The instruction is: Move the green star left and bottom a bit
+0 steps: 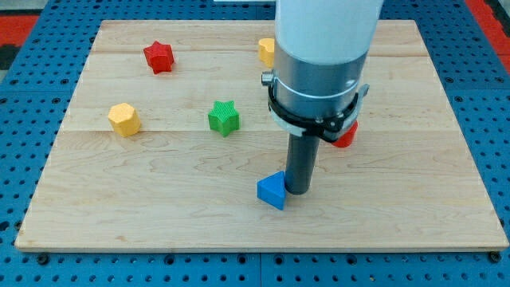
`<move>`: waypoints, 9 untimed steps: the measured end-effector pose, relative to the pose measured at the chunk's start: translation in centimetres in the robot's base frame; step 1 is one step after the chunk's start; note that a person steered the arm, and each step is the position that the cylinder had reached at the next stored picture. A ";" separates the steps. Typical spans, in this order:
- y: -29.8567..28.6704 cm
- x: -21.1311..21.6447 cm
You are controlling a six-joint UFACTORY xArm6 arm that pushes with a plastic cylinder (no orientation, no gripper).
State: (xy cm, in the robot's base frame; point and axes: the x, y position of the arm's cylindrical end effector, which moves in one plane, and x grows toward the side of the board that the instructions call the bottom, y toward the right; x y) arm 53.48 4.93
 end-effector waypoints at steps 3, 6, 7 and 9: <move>-1.4 -8.8; -10.0 -12.6; -9.7 -13.7; -13.1 -14.8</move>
State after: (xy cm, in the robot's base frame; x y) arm 38.66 -8.17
